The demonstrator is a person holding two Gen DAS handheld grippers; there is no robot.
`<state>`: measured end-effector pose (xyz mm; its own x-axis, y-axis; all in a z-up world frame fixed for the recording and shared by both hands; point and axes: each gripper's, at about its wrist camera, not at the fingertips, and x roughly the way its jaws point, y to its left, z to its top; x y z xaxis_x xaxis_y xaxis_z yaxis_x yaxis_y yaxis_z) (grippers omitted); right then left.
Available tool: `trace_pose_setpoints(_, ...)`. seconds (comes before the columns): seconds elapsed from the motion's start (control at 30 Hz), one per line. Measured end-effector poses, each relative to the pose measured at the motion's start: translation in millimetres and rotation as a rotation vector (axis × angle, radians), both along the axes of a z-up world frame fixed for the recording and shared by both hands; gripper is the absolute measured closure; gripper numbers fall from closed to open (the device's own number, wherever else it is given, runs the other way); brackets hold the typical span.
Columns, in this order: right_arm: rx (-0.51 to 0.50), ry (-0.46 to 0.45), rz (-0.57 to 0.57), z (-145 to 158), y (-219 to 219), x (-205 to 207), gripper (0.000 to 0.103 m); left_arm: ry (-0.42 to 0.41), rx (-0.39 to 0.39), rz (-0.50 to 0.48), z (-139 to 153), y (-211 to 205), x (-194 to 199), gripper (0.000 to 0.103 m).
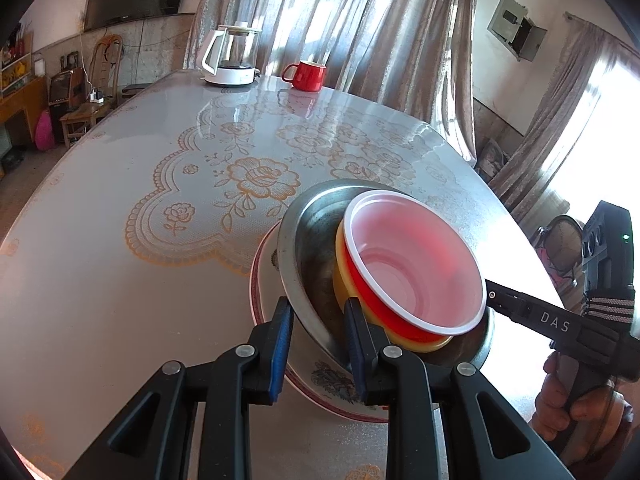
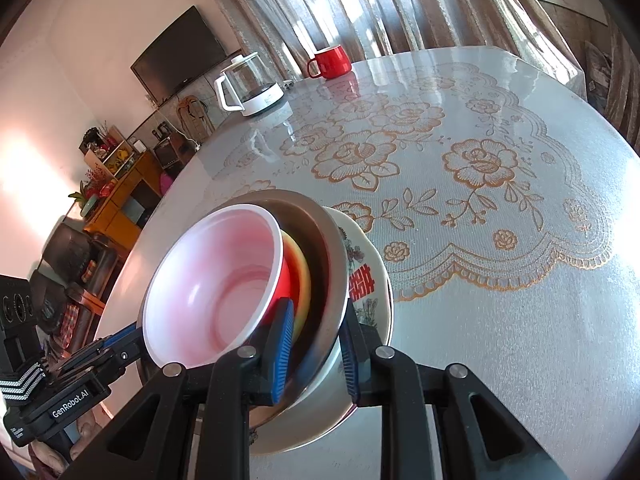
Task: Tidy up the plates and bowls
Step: 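Lower the steel bowl onto the pink-rose plate on the stack, then open both tools and pull them back from the steel bowl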
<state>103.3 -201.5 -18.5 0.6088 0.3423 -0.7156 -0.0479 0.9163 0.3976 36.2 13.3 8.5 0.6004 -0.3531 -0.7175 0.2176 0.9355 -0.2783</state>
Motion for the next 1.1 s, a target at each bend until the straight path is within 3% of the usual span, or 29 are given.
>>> trace_pose_setpoints(0.5,-0.014,0.002,0.004,-1,6,-3,0.077,-0.026,-0.002,0.038,6,9,-3,0.07)
trace_pose_setpoints(1.1,-0.049,-0.066,-0.052,16,2,-17,0.069,-0.058,0.029,0.132,13,22,-16,0.059)
